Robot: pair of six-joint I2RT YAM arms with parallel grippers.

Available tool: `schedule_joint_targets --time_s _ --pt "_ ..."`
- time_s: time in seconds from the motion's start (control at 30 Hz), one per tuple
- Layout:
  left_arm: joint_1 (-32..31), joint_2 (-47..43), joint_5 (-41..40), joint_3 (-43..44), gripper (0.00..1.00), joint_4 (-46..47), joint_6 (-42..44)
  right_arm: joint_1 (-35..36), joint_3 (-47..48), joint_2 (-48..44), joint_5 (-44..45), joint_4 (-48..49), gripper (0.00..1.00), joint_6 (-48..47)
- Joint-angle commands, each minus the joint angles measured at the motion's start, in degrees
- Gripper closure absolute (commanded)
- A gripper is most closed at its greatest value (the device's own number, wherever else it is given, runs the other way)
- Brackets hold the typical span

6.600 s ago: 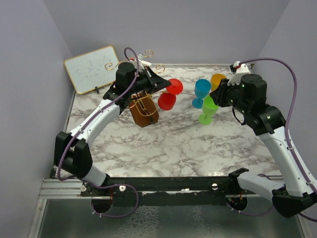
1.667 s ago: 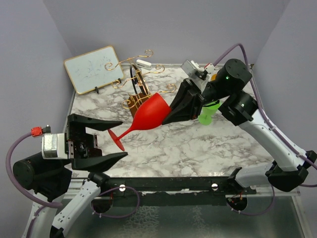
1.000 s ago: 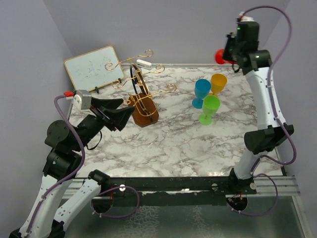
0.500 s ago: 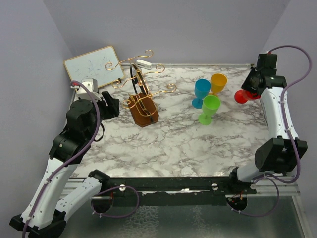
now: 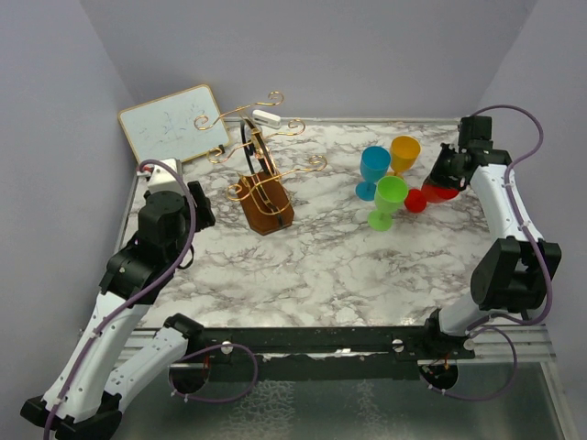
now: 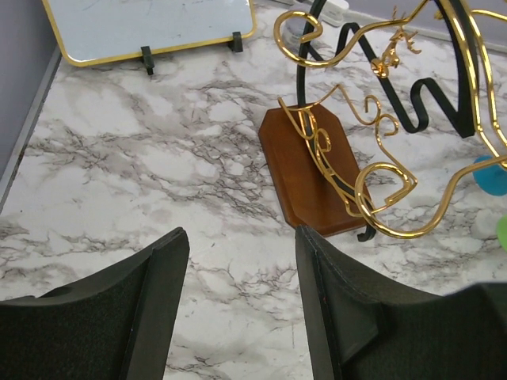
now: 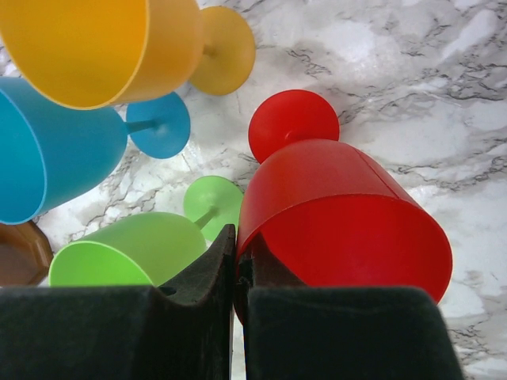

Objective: Take the wine glass off the wine glass rack

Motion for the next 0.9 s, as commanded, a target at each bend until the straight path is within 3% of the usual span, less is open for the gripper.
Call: schedule_joint_targets --time_s 0.0,0.33,0.63,0.87 --pt "-0.08 -0.2 -3.66 -2.38 0.42 -1.06 0.44 2.07 -0.37 1.14 -0.91 2.7 0.99 -1.27" --pt "-0.08 0.72 -6.32 -6.64 0.42 -1.21 0.5 5.67 -0.19 2.94 1.71 2.36 0.98 -1.29" --pt "-0.08 -0.56 -5.3 -11.15 0.4 2.26 0.52 5.98 -0.23 -2.29 -0.53 3.71 0.67 -2.6" --pt "-0.08 -3.56 -5.57 -14.23 0.4 4.89 0.79 5.98 1.76 -8.65 -2.5 3.78 0.6 -3.27"
